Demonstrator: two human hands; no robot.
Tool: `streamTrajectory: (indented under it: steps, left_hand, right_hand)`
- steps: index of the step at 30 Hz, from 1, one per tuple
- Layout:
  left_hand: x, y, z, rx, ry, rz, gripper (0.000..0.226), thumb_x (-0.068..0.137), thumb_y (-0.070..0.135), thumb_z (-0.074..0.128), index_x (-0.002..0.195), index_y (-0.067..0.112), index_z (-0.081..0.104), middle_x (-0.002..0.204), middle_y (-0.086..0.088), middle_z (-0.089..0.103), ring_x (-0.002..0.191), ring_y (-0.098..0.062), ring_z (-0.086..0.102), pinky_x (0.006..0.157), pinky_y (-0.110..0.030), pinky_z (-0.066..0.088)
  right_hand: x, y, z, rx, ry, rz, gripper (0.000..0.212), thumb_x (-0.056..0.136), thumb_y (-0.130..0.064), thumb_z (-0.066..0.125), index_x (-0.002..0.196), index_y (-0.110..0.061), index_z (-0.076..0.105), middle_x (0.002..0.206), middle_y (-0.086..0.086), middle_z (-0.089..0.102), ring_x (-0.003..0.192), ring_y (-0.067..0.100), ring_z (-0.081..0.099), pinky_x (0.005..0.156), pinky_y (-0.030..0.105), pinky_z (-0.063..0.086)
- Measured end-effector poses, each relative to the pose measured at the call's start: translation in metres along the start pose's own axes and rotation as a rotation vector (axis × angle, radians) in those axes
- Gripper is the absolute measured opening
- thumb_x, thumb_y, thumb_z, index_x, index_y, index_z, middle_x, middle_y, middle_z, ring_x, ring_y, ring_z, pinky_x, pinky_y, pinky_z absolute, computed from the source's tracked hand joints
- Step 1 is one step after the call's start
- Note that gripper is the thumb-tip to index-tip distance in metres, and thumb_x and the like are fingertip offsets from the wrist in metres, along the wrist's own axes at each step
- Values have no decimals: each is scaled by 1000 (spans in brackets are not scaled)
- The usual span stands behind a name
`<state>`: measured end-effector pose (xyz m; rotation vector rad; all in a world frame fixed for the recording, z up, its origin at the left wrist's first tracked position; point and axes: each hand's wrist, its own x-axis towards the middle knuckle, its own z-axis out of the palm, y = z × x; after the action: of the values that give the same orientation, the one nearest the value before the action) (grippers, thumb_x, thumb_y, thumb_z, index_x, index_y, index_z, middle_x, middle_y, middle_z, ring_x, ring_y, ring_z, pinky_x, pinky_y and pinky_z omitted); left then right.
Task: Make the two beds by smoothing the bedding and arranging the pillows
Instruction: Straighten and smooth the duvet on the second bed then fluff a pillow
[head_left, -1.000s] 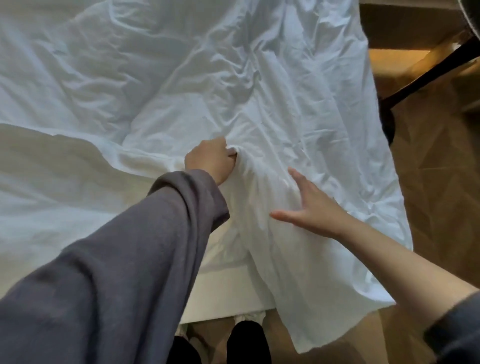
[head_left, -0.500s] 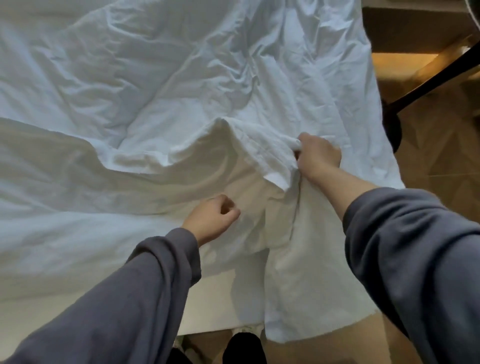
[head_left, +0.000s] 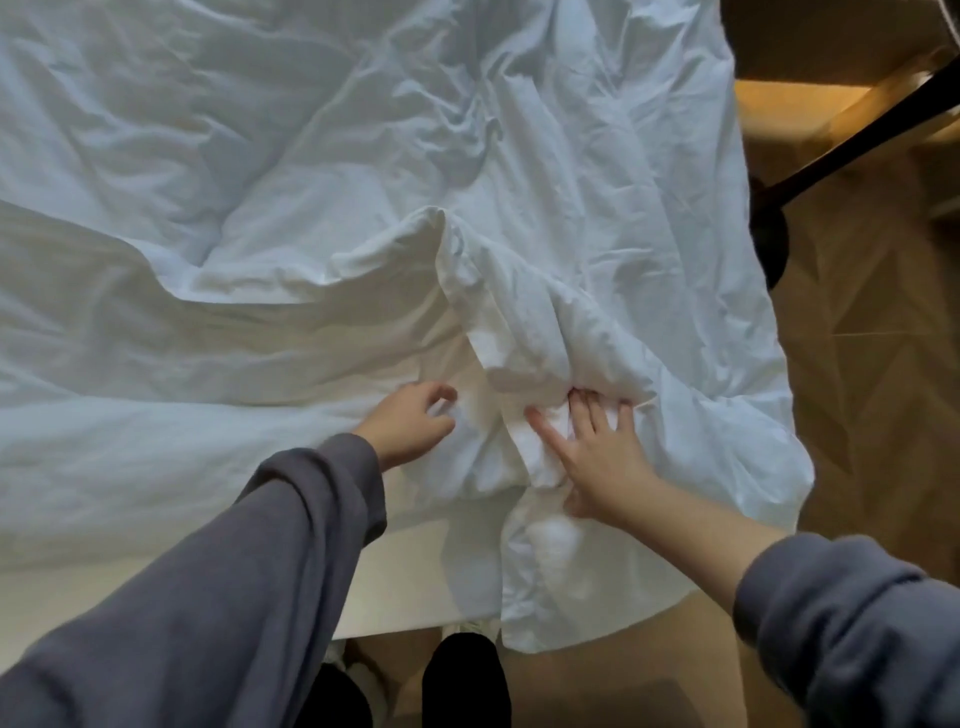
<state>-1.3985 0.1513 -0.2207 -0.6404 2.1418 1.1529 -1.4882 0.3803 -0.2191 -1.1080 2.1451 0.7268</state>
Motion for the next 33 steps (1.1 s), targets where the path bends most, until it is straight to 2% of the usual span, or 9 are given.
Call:
streamTrajectory:
  steps: [3,6,13,16,21,25,27,30,33]
  left_hand:
    - [-3,2,2,1,-6,-15,39,93,20,56,132,15,55,138,-6,52,125,-21,50,94,-26,39]
    - [-9,2,3,-27,-4,-34,38,94,22,55,131,15,55,138,-6,52,126,-21,49,94,-25,38]
    - [-2,36,-24,-161,16,37,46,95,24,56,139,20,45,145,-1,45,132,-19,43,102,-29,35]
    - [8,60,-32,-279,-3,59,48,97,27,55,142,20,41,145,-3,45,131,-21,45,107,-34,36]
    - [13,79,-15,-278,-108,7,57,100,34,47,151,21,27,150,-9,39,134,-22,43,108,-35,36]
    - [14,60,-11,-212,-121,-21,62,99,32,49,153,21,21,153,-10,35,138,-22,37,110,-33,33]
    - [13,45,-9,-190,-142,-47,65,97,33,53,153,21,22,154,-8,33,140,-21,35,110,-32,31]
    - [9,33,0,-38,-122,-8,65,93,32,59,149,20,30,154,-2,32,139,-19,36,109,-30,32]
    - [5,32,11,170,-85,73,62,89,33,61,145,21,36,150,0,34,132,-21,39,102,-28,34]
  right_hand:
    - [5,15,1,32,232,-71,67,48,-17,92,107,-22,61,94,18,63,80,33,65,67,49,50]
    - [5,35,-21,287,132,-109,20,80,-11,63,99,-20,63,103,7,65,96,29,63,72,36,41]
    - [35,178,-123,782,423,579,37,89,-8,48,120,-24,61,125,14,60,117,38,53,91,40,44]
    - [50,197,-156,965,448,668,44,92,-13,52,136,-17,50,139,17,49,128,37,45,102,38,39]
    - [22,108,-132,678,259,142,81,83,-58,61,150,-34,24,147,13,35,129,35,45,104,43,38]
    - [13,74,-57,143,-198,-25,122,64,-74,70,150,-46,-11,158,8,-28,143,52,-10,106,74,5]
    - [16,66,-33,-40,-143,-17,109,70,-57,74,151,-45,2,159,10,-25,140,55,-18,98,81,-2]
    - [24,61,-24,-90,22,-19,54,86,-21,62,135,-34,44,157,14,14,142,53,2,101,80,10]
    - [27,67,-29,-12,57,-27,38,89,-18,56,125,-30,56,145,6,37,137,39,27,106,65,18]
